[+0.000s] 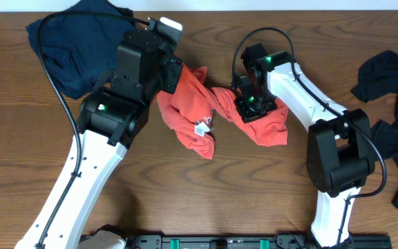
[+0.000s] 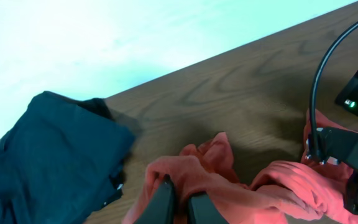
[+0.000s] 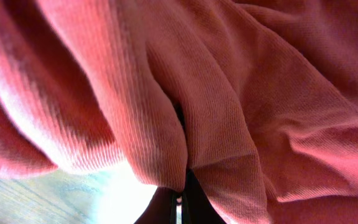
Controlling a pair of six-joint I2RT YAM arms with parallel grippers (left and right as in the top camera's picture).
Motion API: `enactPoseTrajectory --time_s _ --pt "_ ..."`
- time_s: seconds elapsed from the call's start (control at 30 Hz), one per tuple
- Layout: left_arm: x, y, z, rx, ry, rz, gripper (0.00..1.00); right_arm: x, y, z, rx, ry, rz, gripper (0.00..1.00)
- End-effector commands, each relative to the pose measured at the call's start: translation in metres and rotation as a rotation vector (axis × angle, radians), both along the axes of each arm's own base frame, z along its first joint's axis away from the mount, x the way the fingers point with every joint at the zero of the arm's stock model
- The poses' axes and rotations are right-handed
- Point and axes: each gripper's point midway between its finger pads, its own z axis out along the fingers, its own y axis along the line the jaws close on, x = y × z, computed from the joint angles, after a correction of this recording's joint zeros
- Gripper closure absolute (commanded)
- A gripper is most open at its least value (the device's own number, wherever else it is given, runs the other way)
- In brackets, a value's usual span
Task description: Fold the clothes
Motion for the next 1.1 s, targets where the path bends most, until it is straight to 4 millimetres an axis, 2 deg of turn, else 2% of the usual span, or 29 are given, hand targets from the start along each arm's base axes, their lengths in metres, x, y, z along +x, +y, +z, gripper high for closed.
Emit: enactPoseTrajectory --time_s 0.0,0.07,0.17,0.27,0.37,0.43,0.6,0.77,0.9,1.07 --pt "0.0 0.01 0.012 0.014 -0.037 0.037 0.94 0.007 0.001 0.019 0.039 -0.037 -0.016 0.99" --pt "-0.002 0.015 0.014 0.025 -0.042 0.057 0.94 0.017 -0.006 0.045 0.056 -0.095 -0.038 0.99" --pt "-0.007 0.023 0.021 0.037 -0.059 0.087 0.94 0.032 -0.021 0.097 0.091 -0.211 -0.084 0.99" --pt "-0.014 0.032 0.032 0.043 -0.086 0.117 0.94 0.045 -0.046 0.165 0.131 -0.378 -0.147 0.99" --pt "-0.023 0.04 0.045 0.041 -0.116 0.136 0.94 0.044 -0.072 0.21 0.139 -0.485 -0.204 0.99" --pt "-0.031 0.044 0.054 0.034 -0.137 0.144 0.94 0.035 -0.092 0.234 0.139 -0.534 -0.248 0.99" --pt "-0.055 0.056 0.081 0.003 -0.203 0.152 0.94 -0.002 -0.131 0.271 0.12 -0.591 -0.341 0.99" --pt "-0.086 0.069 0.111 -0.039 -0.287 0.157 0.94 -0.047 -0.152 0.302 0.108 -0.653 -0.405 0.99" --pt "-0.11 0.078 0.128 -0.067 -0.341 0.159 0.94 -0.079 -0.154 0.324 0.113 -0.72 -0.412 0.99" --pt "-0.122 0.084 0.136 -0.08 -0.365 0.16 0.94 -0.1 -0.152 0.342 0.128 -0.792 -0.422 0.99"
